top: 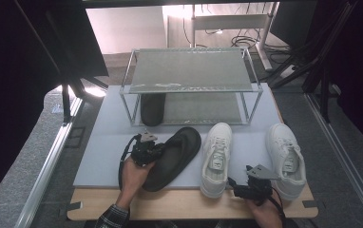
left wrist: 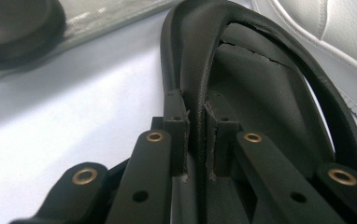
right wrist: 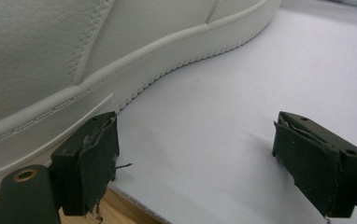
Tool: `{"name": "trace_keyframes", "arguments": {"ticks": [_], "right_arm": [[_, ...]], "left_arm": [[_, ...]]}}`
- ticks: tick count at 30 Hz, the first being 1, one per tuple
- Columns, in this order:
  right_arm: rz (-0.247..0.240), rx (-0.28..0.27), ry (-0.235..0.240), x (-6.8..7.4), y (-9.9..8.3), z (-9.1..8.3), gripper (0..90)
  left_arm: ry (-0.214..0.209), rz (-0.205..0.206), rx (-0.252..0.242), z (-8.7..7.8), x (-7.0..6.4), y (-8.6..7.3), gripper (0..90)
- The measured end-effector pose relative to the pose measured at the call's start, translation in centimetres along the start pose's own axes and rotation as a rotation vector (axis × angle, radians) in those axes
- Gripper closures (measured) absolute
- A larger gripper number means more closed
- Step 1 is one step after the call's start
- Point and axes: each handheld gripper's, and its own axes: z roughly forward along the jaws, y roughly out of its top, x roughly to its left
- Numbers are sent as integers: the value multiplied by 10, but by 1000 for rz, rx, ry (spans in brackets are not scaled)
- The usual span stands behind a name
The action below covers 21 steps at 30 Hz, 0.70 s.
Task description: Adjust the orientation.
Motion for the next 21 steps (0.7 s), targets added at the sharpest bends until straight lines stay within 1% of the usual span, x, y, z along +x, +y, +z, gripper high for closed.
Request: {"name": "trace_keyframes", "arguments": {"ticks": [7,10,14,21], "right_arm": [[-1,0,0,0,0,0,149],[0,0,0,0,0,0,148],[0,0,0,0,0,0,149],[0,0,0,0,0,0,149]], "left_arm": [[11,-2,-34,-9,1,10,813],[29,-5,-42,-10,3,15,811],[49,-14,-48,-6,7,20,809],[73,-65,-61,6,17,28,806]]}}
